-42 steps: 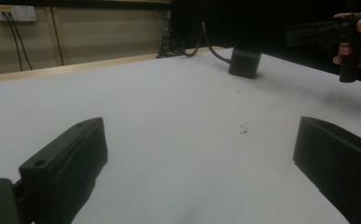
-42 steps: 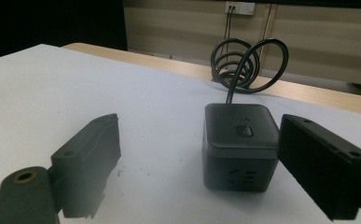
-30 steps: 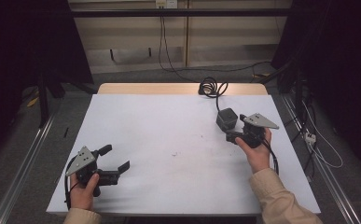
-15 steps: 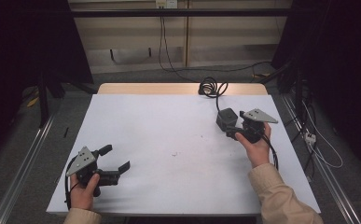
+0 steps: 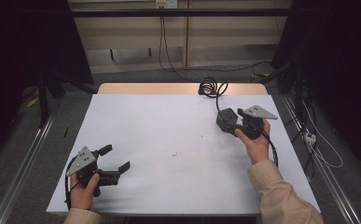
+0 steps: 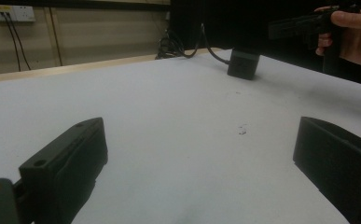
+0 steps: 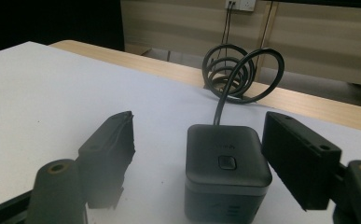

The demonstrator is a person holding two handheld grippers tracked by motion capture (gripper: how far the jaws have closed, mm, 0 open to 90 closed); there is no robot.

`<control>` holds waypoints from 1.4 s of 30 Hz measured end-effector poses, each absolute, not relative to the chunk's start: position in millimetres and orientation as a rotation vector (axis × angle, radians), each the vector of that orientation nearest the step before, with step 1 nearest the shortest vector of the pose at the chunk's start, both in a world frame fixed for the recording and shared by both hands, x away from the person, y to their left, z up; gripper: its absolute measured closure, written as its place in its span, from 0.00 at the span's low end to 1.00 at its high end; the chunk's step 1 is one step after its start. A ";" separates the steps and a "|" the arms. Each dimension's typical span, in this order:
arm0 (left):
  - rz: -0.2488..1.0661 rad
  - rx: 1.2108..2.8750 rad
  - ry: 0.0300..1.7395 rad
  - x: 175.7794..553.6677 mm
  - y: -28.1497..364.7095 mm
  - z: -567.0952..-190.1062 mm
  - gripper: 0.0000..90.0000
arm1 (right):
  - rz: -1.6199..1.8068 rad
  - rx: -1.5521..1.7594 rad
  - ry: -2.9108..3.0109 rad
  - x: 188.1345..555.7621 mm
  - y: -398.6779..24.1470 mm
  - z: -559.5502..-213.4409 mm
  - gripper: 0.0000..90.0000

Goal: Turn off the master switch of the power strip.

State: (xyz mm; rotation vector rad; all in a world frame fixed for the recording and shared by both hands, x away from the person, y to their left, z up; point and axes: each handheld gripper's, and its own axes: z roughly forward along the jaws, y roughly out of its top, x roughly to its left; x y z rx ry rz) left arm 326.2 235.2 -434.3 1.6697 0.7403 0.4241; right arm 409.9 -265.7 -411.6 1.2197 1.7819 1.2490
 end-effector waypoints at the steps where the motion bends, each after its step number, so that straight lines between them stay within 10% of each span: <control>1: 0.426 1.670 0.740 326.3 235.1 -434.3 0.03 | 1.247 1.218 1.784 410.4 -265.5 -411.3 0.29; 42: 0.433 1.670 0.735 325.7 235.6 -434.0 0.03 | 1.234 1.238 1.806 430.2 -271.5 -413.3 0.66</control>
